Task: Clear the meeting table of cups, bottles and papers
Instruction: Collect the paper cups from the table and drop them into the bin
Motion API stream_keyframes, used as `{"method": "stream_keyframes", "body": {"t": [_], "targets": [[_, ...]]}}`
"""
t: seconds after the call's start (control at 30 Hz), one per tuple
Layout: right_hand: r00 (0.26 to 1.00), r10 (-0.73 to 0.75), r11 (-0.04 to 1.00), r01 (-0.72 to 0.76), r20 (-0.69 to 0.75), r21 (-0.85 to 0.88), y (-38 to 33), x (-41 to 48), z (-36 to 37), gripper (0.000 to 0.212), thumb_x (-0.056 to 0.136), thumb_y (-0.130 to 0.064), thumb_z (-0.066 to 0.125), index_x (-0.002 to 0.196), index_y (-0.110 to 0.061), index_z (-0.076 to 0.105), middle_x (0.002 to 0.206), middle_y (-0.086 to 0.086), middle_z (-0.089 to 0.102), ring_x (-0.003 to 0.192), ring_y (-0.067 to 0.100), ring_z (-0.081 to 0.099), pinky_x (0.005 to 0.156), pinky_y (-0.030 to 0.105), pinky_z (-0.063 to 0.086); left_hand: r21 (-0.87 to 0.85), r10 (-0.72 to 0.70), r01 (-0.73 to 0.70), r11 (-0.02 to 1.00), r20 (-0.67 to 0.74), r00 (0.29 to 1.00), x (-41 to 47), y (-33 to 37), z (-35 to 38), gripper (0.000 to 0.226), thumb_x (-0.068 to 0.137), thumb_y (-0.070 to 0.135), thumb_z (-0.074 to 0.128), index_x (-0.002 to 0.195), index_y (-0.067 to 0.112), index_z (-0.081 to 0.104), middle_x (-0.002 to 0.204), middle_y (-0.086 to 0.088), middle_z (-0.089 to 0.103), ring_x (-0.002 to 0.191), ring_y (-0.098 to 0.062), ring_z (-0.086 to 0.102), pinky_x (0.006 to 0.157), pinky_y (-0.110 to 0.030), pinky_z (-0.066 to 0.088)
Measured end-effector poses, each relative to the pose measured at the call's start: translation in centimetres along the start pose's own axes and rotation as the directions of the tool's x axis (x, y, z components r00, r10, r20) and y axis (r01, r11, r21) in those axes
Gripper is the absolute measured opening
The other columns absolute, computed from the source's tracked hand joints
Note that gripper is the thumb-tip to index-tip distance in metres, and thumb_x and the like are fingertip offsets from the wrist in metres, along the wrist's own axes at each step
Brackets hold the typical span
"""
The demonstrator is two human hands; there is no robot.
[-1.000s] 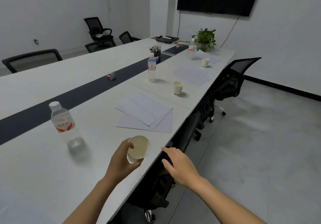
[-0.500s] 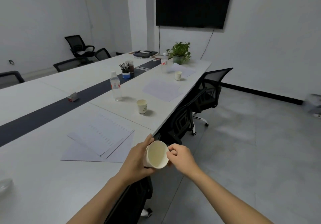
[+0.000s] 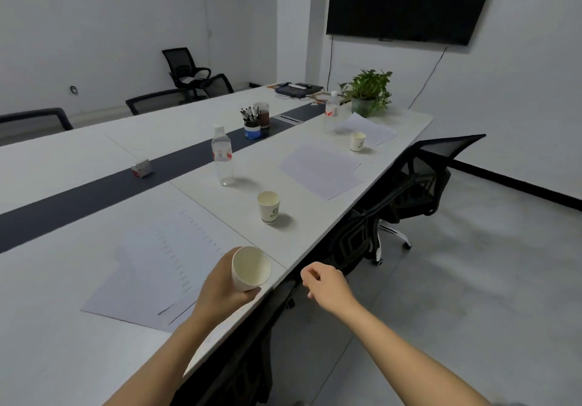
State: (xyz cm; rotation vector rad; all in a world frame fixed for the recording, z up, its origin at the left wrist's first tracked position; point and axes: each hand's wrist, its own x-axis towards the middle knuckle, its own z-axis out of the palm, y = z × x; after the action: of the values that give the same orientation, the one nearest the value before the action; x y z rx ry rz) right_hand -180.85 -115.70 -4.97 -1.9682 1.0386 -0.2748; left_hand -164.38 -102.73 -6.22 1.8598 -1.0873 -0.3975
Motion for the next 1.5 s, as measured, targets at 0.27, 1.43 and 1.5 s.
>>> {"method": "stream_keyframes", "body": {"t": [0.27,1.43,1.5], "targets": [[0.983,-0.099,0.943,0.143,0.157,-0.3,-0.5,15.4,-1.6,0.033,0.097,-0.029,0.039,0.121,-0.014,0.056,0.131,0.0,0.05,0.111,0.018,0.053,0.089,0.024,0.041,0.015,-0.167,0.17,0.985,-0.141,0.976,11.7,-4.6,2.1,0.064,0.067,0.016,0.076,0.103,0.048,0.034,0.103,0.019,0.051,0.098,-0.016,0.052,0.076,-0.029,0.04],[0.871,-0.408,0.912,0.403,0.275,0.079,-4.3,29.1,-10.9,0.021,0.092,-0.012,0.05,0.103,-0.011,0.068,0.101,-0.012,0.055,0.089,0.003,0.053,0.081,0.011,0.04,0.014,-0.275,0.283,0.959,-0.204,0.94,25.7,-2.2,7.2,0.062,0.054,0.018,0.073,0.108,0.035,0.047,0.099,0.013,0.057,0.09,-0.016,0.056,0.072,-0.037,0.053],[0.871,-0.405,0.912,0.405,0.276,0.06,-3.3,28.5,-12.6,0.02,0.091,-0.012,0.051,0.101,-0.011,0.068,0.098,-0.011,0.056,0.091,0.005,0.054,0.083,0.011,0.04,-0.015,-0.232,0.232,0.973,-0.135,0.963,27.3,-0.7,9.0,0.056,0.052,0.018,0.07,0.102,0.036,0.049,0.097,0.013,0.06,0.086,-0.015,0.06,0.07,-0.036,0.054]]}}
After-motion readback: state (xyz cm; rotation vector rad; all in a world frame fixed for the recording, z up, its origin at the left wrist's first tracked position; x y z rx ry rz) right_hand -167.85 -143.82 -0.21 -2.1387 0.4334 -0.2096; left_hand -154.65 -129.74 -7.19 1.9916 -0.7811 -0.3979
